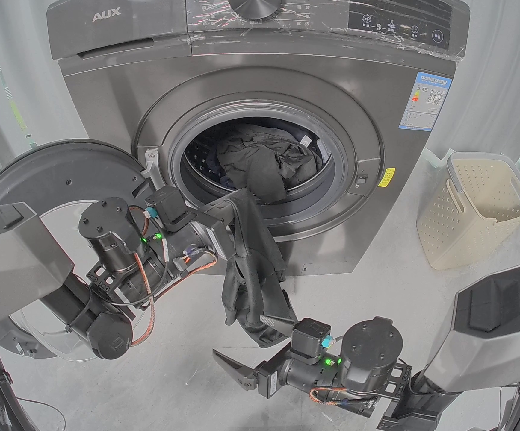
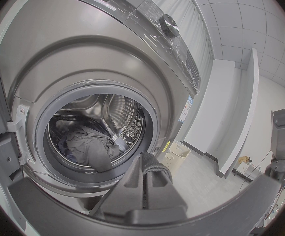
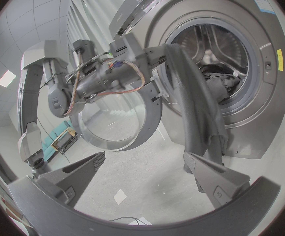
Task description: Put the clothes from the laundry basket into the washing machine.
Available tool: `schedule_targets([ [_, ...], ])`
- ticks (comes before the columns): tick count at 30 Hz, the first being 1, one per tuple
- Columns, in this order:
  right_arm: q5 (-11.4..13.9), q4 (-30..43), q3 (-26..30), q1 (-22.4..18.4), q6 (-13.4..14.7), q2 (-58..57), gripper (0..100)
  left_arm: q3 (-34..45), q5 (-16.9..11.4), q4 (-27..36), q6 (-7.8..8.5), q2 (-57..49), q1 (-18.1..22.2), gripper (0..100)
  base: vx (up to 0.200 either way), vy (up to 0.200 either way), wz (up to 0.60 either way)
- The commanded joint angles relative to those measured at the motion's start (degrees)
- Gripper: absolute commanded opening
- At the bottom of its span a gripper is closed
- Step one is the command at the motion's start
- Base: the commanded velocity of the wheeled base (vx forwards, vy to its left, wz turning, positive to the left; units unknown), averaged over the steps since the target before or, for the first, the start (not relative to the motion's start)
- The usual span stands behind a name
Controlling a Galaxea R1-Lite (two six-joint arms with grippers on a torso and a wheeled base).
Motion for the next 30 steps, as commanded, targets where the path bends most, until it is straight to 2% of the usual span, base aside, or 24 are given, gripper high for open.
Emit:
schedule_targets([
  [1,0.19,0.01,-1.47,0.97,0.05,2.80,100,-1.02,0.47,0.03,-0.10,0.84,0.05,0,0.000,0.000,0.00],
  [3,0.19,0.01,-2.70,0.80,0.05,3.94,100,-1.02,0.47,-0.06,-0.10,0.84,0.05,0,0.000,0.000,0.00],
  [5,1.59,0.01,-6.92,0.36,0.14,6.23,100,-1.02,0.47,0.03,-0.19,0.76,0.05,0,0.000,0.000,0.00],
  [6,1.59,0.01,-6.92,0.36,0.14,6.23,100,-1.02,0.47,0.03,-0.19,0.76,0.05,0,0.000,0.000,0.00],
  [7,3.00,0.09,-11.05,-0.08,0.05,8.16,100,-1.02,0.47,-0.06,-0.19,0.67,0.05,0,0.000,0.000,0.00],
  [12,3.53,0.88,-16.50,-1.75,-0.03,11.33,100,-1.02,0.47,-0.06,-0.19,0.58,0.05,0,0.000,0.000,0.00],
  [15,4.84,0.62,-21.16,-3.68,0.05,15.02,100,-0.94,0.47,-0.06,-0.19,0.41,0.05,0,0.000,0.000,0.00],
  [20,4.84,0.71,-27.84,-6.67,-0.21,19.59,100,-0.94,0.38,-0.06,-0.28,0.23,0.05,0,0.000,0.000,0.00],
  [23,4.84,0.80,-30.30,-8.25,-0.47,21.26,100,-0.94,0.38,-0.06,-0.28,0.05,0.05,0,0.000,0.000,0.00],
  [30,4.32,1.59,-31.62,-10.01,-0.56,22.40,100,-0.94,0.38,-0.06,-0.28,0.05,0.05,0,0.000,0.000,0.00],
])
